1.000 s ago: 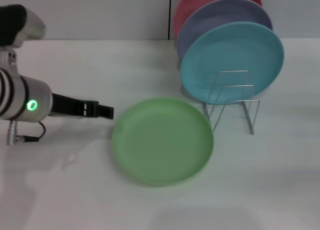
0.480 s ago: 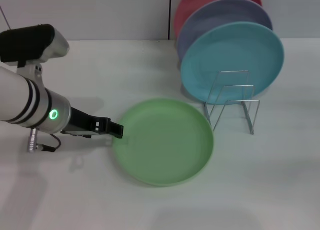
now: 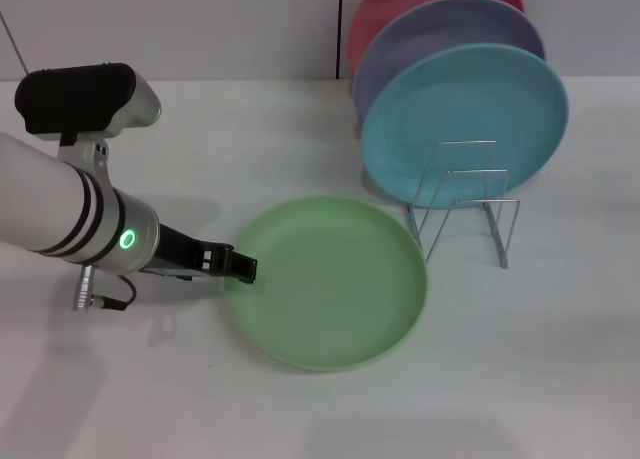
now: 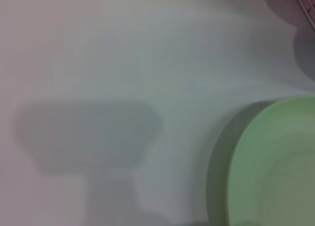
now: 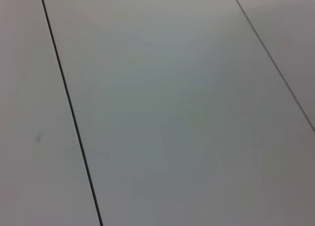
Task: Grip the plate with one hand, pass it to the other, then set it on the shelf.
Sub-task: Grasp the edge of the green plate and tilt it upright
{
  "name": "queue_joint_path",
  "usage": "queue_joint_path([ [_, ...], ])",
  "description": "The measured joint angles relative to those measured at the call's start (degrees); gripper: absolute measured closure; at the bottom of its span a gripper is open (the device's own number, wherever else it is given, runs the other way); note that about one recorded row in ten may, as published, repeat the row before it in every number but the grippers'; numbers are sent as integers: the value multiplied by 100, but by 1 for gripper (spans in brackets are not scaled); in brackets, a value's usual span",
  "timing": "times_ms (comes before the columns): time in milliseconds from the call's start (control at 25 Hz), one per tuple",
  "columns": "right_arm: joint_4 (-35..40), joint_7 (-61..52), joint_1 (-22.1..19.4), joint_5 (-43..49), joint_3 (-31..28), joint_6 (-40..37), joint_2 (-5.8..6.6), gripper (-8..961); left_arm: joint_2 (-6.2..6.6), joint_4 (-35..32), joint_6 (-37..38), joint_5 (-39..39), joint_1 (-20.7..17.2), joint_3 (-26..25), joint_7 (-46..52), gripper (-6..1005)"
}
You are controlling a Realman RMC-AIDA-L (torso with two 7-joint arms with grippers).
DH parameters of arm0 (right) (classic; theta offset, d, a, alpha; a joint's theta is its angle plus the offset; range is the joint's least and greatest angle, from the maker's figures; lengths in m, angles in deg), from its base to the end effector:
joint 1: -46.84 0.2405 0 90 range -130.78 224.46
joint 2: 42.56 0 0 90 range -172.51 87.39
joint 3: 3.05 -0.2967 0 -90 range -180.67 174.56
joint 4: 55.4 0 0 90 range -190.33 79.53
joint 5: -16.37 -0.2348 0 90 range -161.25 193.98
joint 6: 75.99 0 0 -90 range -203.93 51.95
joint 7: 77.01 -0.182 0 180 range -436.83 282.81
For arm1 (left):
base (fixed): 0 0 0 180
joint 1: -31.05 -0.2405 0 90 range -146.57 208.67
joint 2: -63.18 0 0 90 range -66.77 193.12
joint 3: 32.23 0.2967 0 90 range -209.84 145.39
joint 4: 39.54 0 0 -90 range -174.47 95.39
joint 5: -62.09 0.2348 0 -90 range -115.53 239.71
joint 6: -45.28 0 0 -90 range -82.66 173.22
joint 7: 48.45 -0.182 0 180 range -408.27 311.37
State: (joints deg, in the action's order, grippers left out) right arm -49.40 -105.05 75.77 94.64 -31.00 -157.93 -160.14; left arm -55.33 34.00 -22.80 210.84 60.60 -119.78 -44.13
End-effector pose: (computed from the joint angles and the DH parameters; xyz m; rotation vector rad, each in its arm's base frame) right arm 0.4234 0.3780 0.1082 -0.9340 0.5319 0.9659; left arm -0.2364 0.4162 -0.0944 -2.1232 -1.4668 0.1808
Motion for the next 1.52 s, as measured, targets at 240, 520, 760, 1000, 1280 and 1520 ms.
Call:
queue_joint_path([
  [240, 24, 0, -1, -2, 0, 6, 0, 378, 3, -139, 83, -1, 48, 38, -6, 238],
  [520, 36, 1, 21, -2, 0, 57, -1, 378, 4, -190, 134, -26, 88, 103, -46, 246],
  [760, 35, 1, 36, -2, 0, 77, 1, 378, 13, -244, 133, -19, 145, 163, -61, 253],
  [1000, 33, 1, 45, -5, 0, 78, 4, 379, 13, -405, 133, -15, 257, 171, -104, 418],
  [1280, 33, 1, 62, -17, 0, 124, 14, 379, 13, -451, 146, -13, 307, 174, -134, 437],
  [1520, 33, 0, 84, -24, 0, 158, 25, 378, 9, -514, 159, -12, 351, 178, -182, 586],
])
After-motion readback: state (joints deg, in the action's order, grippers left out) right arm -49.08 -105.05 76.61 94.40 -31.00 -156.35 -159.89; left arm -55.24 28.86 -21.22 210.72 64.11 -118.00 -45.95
